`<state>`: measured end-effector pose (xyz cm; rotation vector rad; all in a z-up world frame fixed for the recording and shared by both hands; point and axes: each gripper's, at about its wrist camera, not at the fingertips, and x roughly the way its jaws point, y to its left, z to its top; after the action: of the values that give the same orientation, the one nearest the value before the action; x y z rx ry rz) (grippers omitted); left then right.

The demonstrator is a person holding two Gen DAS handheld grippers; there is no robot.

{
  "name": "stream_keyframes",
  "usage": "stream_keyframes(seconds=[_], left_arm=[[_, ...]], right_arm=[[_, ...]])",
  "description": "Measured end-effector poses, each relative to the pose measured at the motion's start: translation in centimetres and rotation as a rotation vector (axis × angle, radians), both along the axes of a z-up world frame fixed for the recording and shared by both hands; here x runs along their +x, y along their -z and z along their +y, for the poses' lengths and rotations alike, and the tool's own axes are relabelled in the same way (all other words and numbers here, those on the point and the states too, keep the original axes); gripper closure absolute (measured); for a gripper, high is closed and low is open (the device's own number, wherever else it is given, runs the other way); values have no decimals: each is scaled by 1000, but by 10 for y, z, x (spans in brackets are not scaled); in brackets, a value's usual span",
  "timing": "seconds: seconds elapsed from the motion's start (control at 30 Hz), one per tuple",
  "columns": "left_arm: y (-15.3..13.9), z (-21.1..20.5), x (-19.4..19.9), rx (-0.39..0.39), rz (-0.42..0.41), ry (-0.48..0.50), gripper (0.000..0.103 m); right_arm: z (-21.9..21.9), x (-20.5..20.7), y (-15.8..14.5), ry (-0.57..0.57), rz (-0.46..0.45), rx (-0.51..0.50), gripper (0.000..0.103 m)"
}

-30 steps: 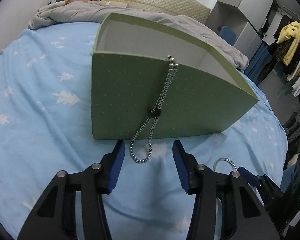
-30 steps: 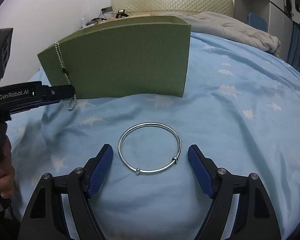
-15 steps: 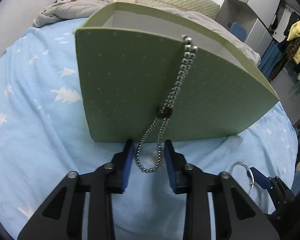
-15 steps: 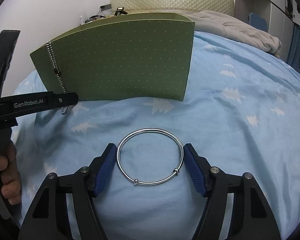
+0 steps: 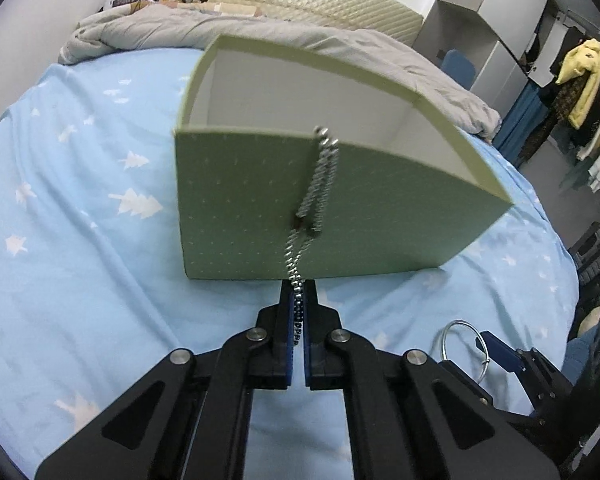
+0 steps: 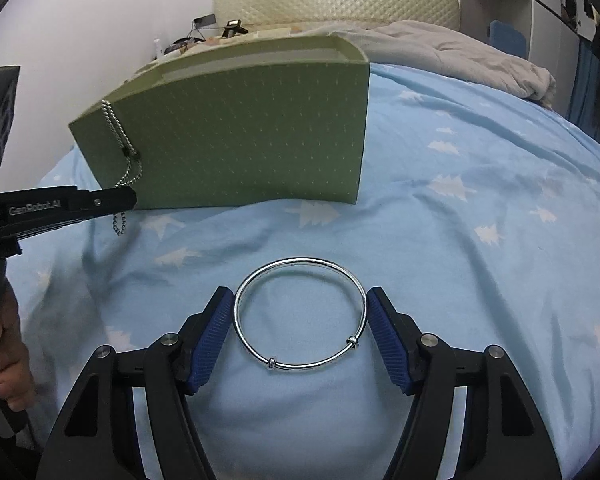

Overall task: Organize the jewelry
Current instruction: 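Lift the chain into the box with the left tool while the right tool carries the bangle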

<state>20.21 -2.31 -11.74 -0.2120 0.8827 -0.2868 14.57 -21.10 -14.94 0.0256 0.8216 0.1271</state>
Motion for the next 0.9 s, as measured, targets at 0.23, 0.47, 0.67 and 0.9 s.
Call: stream_keyframes(seconds=[0.23, 0.47, 0.67, 0.9], left_arm=[[-28, 2, -21, -7, -39, 3, 100], [-50, 3, -39, 1, -65, 23, 100], [-79, 7, -47, 7, -109, 39, 100], [-101, 10, -36, 18, -133, 48, 100]], right_arm=[[3, -21, -27, 2, -46, 5, 38], [0, -33, -55, 16, -95, 29, 38], [4, -41, -89, 11, -146, 48, 38], [5, -33, -128, -5, -194, 69, 37]])
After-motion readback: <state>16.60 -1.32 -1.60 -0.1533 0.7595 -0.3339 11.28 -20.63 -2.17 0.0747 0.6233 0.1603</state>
